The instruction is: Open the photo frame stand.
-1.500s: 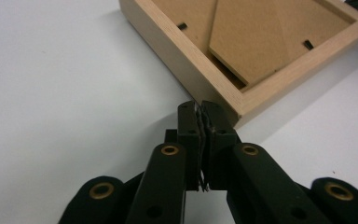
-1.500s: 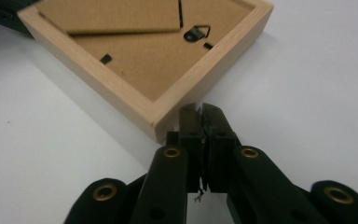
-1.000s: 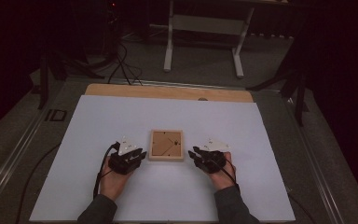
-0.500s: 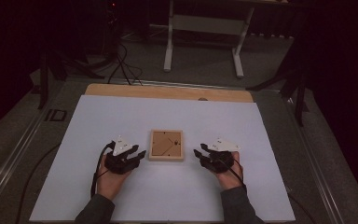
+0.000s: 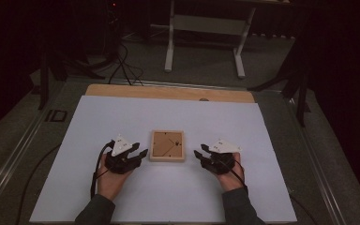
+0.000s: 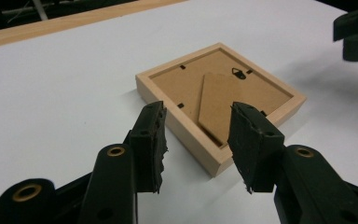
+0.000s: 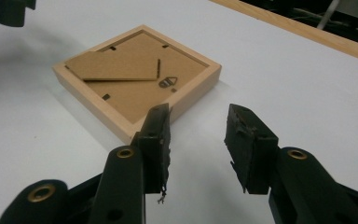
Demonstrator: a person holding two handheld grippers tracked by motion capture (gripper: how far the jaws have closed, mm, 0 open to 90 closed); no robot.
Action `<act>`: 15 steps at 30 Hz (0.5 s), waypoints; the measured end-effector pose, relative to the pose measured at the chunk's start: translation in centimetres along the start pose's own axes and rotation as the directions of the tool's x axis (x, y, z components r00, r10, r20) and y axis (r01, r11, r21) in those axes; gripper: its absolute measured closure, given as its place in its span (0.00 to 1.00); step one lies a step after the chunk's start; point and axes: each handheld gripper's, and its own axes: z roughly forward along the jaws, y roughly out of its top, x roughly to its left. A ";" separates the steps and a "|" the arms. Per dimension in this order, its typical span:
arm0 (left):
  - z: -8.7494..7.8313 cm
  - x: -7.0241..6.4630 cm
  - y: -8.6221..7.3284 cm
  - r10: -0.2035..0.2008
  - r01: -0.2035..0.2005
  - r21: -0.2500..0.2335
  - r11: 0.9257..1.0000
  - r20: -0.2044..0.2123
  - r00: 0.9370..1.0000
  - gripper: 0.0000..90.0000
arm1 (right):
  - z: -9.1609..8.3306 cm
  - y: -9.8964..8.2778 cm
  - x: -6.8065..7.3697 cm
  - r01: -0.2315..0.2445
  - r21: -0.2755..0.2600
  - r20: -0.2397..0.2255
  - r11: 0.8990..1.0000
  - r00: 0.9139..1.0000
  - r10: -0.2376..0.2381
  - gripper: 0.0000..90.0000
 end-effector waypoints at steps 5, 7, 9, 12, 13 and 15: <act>0.2 -0.2 0.2 -0.003 0.003 -0.009 1.000 0.012 1.000 0.61 | 0.4 -0.1 0.5 0.005 0.002 -0.031 1.000 1.000 -0.005 0.68; 0.4 -0.3 0.2 -0.006 0.006 -0.006 1.000 0.020 1.000 0.61 | 0.6 -0.1 0.7 0.004 0.001 -0.040 1.000 0.999 -0.004 0.69; 0.6 -0.5 0.3 -0.002 0.002 -0.003 1.000 0.029 1.000 0.60 | 0.7 -0.1 1.0 0.003 0.000 -0.045 1.000 0.999 -0.003 0.72; 0.9 -0.9 0.4 0.012 -0.012 -0.002 1.000 0.041 0.999 0.60 | 1.1 -0.1 1.2 -0.003 0.001 -0.049 1.000 0.999 0.003 0.78; 1.1 -1.1 0.4 0.015 -0.015 -0.002 1.000 0.048 0.999 0.60 | 1.2 -0.2 1.3 -0.012 0.001 -0.056 1.000 0.998 0.012 0.79; 1.4 -1.3 0.3 0.020 -0.020 0.005 1.000 0.054 0.998 0.59 | 1.6 -0.2 1.3 -0.016 0.002 -0.066 1.000 0.998 0.016 0.84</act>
